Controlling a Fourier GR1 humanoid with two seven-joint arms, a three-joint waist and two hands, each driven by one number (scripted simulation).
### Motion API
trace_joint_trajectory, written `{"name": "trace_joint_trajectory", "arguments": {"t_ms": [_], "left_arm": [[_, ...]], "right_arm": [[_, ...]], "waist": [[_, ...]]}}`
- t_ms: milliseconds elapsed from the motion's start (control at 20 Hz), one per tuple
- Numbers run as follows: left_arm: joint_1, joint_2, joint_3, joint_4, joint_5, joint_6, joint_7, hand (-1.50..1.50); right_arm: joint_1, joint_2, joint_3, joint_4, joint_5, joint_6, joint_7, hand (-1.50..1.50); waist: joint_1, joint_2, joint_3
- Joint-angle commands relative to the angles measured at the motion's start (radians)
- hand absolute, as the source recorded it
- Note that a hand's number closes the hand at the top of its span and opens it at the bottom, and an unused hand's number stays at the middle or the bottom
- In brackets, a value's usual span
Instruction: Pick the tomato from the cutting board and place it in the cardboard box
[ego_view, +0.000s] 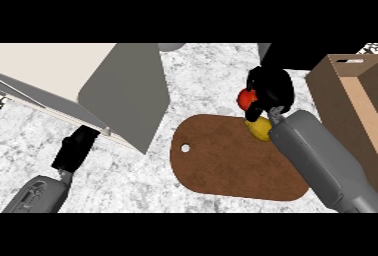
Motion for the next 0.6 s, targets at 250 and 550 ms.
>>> {"name": "trace_joint_trajectory", "arguments": {"t_ms": [250, 550], "left_arm": [[-0.111, 0.003, 0.015, -0.088, -0.032, 0.01, -0.075, 0.0], [-0.103, 0.038, 0.028, -0.109, -0.021, 0.006, -0.065, 0.0]], "right_arm": [[-0.21, -0.046, -0.1, 0.158, 0.088, -0.113, 0.026, 1.5], [-0.263, -0.073, -0.234, 0.187, 0.116, -0.265, 0.208, 1.5]], "waist": [[-0.016, -0.029, 0.023], [-0.028, -0.038, 0.025]]}}
